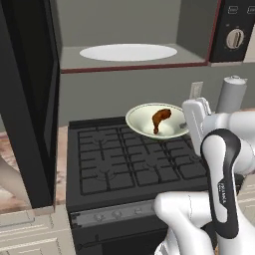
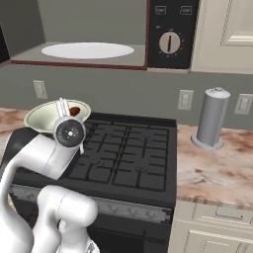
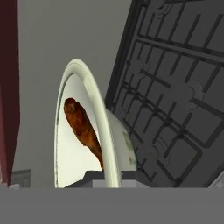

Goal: Remove the mango from the bowl and place it on the small plate. Then place the bowl with only the chicken drumstick in the microwave, close the door, and press the start button to microwave the chicken drumstick.

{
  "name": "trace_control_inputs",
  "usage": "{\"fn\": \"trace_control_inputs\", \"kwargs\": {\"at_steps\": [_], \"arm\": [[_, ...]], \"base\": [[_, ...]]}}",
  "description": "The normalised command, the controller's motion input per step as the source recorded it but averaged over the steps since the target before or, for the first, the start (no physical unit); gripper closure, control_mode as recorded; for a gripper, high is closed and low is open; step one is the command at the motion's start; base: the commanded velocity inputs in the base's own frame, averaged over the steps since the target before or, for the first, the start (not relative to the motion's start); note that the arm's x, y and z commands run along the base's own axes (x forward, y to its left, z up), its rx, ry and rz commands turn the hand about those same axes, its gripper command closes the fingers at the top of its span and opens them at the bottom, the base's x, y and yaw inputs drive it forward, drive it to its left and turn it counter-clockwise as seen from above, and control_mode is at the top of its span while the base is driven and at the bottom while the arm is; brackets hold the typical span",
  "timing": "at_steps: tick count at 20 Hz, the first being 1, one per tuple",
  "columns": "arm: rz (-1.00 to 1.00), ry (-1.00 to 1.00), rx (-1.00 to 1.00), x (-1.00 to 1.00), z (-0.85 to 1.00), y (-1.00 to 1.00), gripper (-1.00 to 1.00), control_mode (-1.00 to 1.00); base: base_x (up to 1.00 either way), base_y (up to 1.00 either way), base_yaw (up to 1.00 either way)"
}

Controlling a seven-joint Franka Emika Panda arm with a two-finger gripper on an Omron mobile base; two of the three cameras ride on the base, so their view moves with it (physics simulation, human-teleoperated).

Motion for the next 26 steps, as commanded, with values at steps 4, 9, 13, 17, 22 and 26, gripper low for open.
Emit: {"fn": "trace_control_inputs", "kwargs": {"at_steps": [4, 9, 13, 17, 22, 26], "arm": [[0.00, 0.00, 0.00, 0.00, 0.00, 0.00, 1.00, 1.00], [0.00, 0.00, 0.00, 0.00, 0.00, 0.00, 1.00, 1.00], [0.00, 0.00, 0.00, 0.00, 0.00, 0.00, 1.00, 1.00], [0.00, 0.00, 0.00, 0.00, 0.00, 0.00, 1.00, 1.00], [0.00, -0.01, 0.00, 0.11, 0.00, 0.00, 1.00, -1.00], [0.00, -0.20, 0.01, 0.11, 0.35, 0.01, 1.00, -1.00]], "base": [[0.27, 0.00, 0.00], [0.10, 0.00, 0.00], [0.06, 0.00, 0.00], [0.00, 0.00, 0.00], [0.00, 0.00, 0.00], [0.00, 0.00, 0.00]]}}
